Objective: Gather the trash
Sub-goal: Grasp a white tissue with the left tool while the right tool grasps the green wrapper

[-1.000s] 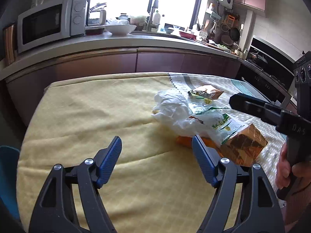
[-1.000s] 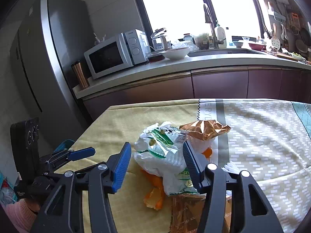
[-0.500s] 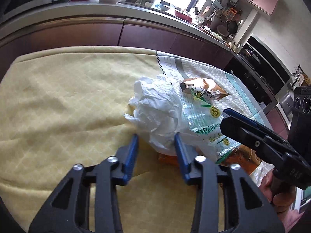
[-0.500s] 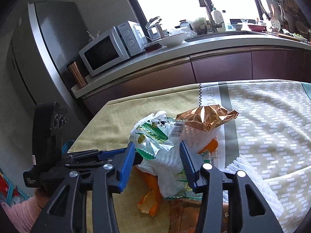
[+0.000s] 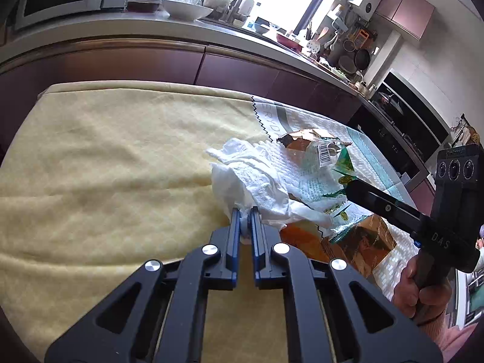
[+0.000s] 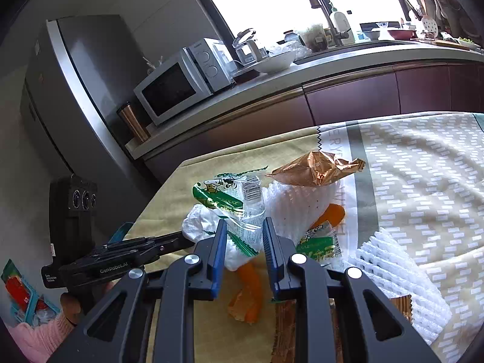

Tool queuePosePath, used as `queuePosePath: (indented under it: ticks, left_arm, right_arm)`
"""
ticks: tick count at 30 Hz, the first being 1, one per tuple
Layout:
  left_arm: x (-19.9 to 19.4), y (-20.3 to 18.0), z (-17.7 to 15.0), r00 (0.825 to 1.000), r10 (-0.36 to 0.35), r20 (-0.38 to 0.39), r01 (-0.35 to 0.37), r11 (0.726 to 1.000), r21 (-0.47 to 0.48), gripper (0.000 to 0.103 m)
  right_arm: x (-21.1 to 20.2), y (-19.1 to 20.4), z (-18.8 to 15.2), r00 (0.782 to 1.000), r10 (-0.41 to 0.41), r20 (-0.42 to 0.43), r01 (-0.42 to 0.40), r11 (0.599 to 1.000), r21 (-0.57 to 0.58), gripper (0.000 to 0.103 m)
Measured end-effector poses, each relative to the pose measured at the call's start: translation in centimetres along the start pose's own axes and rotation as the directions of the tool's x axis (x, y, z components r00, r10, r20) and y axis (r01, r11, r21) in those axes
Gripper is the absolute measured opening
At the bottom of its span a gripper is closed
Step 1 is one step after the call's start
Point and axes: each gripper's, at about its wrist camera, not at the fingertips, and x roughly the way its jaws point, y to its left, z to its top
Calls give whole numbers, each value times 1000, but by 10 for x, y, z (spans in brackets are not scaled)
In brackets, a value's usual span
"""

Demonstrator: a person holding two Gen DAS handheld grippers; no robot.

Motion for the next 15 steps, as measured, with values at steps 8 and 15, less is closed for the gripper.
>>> queuePosePath:
  ticks: [8,15]
  left_arm:
    - [-49,16,-14,997,34,63,-33,999,-6,7]
    - [-85,44,-43,992,109,65,-107,994,-27,7]
  right_arm:
    - [-2,19,-4,998,60,-7,-61,998,-32,22]
    - [10,24,-10,996,72,-47,-74,997,-29,22]
